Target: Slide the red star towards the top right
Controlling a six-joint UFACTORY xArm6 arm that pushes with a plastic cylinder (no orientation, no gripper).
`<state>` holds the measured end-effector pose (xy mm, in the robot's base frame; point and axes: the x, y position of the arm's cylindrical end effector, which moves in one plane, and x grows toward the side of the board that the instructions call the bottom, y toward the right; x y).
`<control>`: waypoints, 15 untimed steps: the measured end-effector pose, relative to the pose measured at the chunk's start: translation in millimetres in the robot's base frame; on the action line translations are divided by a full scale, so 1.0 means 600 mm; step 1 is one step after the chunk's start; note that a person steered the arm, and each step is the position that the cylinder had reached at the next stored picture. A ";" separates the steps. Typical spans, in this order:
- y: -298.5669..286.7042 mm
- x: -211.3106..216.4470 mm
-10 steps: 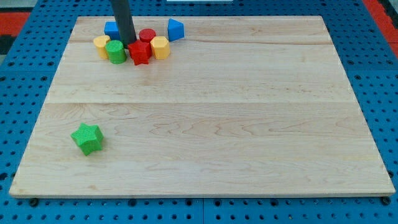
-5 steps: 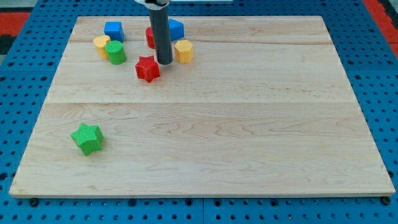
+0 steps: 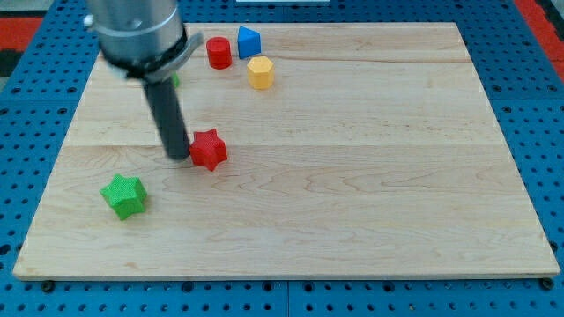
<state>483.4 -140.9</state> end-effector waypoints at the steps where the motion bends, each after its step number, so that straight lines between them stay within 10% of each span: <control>1: 0.065 0.023; 4: 0.020 -0.069; 9: 0.387 -0.141; 13: 0.251 -0.218; 15: 0.364 -0.234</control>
<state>343.3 77.6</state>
